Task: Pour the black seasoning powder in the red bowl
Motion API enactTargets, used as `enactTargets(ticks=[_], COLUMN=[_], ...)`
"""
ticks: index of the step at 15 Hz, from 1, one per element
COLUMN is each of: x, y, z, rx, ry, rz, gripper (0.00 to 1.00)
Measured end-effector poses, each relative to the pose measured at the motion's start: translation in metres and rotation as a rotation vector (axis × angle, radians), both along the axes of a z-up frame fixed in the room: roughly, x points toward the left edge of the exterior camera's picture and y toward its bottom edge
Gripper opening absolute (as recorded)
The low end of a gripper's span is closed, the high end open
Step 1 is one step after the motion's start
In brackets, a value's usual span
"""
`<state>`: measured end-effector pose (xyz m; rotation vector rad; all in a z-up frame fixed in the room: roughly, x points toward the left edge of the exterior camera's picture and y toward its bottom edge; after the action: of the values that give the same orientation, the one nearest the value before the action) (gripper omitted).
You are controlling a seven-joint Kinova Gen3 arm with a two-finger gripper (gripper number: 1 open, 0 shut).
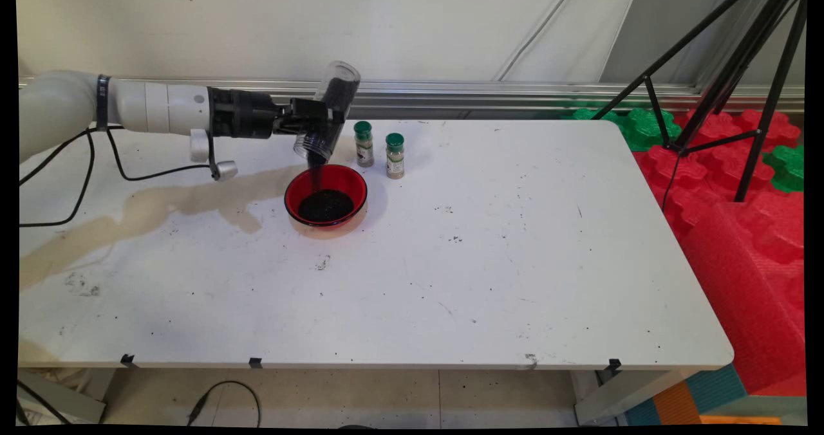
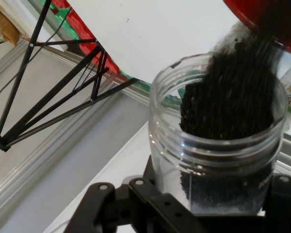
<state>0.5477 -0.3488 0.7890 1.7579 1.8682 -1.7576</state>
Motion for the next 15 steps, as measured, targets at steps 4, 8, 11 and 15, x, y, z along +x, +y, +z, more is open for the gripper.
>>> enactTargets(ticks=[4,8,11,15], x=[-0.0001,-0.0005,-0.0006,-0.0001], y=[-0.0001,-0.0005,-0.0010,-0.0018], z=[-0.0009,-0.0007,0.0000,0.0015], rx=[0.001,0.016,0.034,0.057], ry=[-0.001,0.018,0.039,0.068], rz=[0.000,0.011,0.021,0.036], gripper=[0.00,0.00,0.00,0.00])
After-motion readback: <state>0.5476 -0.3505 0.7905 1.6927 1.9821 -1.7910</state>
